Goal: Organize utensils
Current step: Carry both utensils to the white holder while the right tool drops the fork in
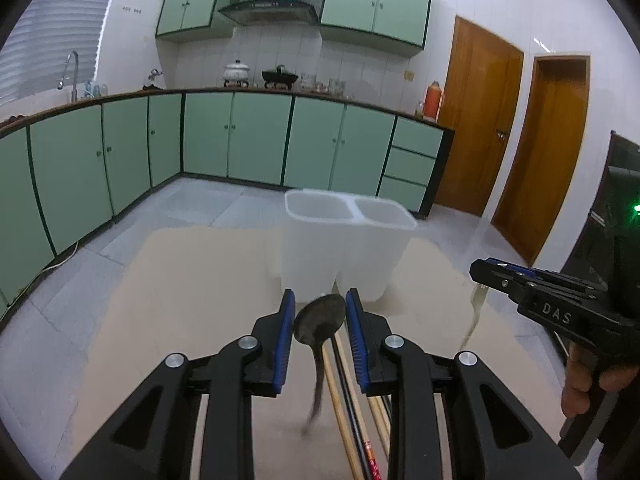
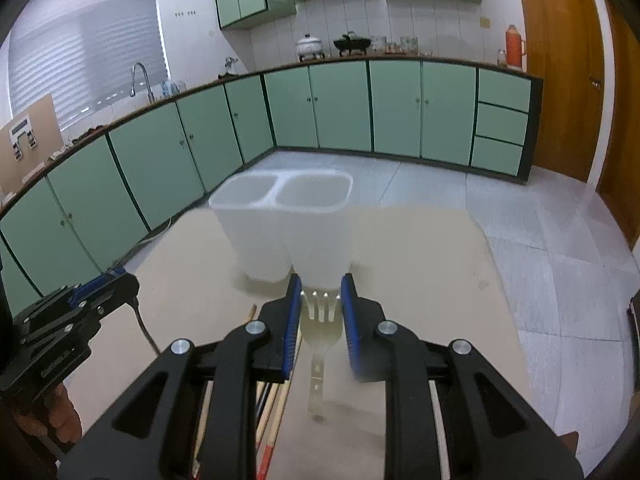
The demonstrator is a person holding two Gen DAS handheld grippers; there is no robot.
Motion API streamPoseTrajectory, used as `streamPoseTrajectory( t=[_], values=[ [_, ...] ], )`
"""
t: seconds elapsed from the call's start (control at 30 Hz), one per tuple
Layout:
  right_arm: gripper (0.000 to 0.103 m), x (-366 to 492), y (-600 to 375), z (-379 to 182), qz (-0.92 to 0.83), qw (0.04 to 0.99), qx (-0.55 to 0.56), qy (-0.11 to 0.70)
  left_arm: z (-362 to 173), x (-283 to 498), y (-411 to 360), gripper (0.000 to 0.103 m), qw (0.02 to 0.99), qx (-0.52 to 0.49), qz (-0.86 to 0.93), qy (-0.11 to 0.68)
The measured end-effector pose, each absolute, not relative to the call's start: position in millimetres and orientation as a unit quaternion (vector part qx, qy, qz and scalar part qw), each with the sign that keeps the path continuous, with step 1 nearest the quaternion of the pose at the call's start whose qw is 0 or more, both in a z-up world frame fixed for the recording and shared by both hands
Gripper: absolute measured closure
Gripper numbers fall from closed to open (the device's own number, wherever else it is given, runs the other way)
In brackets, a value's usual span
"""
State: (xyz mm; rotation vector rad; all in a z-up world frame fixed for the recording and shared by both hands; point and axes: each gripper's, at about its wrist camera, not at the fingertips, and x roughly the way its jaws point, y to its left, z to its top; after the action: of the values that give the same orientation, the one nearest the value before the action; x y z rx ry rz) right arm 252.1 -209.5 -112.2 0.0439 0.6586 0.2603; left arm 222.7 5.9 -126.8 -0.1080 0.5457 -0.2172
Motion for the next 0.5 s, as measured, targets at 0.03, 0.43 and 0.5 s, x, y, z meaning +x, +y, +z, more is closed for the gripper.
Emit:
streamPoseTrajectory(
  t=[0.03,0.43,0.5],
  values=[
    [0.084,253.8,-212.3,-108.1,0.129,0.938,0.025,0.320,-122.8,222.6,6.4,0.078,0.957,-0.054,-0.107,0.263],
    [0.084,305.4,-224.6,-33.3,0.154,0.959,0.045,0.234,-38.3,247.0,13.8,0.080,0.973,-0.078,-0.128,0.174],
    [0.084,320.1,-225.6,-24.0,0.160,0.960,0.056,0.224,-23.5,256.6,11.8,0.087,0.975,-0.079,-0.134,0.156]
  ],
)
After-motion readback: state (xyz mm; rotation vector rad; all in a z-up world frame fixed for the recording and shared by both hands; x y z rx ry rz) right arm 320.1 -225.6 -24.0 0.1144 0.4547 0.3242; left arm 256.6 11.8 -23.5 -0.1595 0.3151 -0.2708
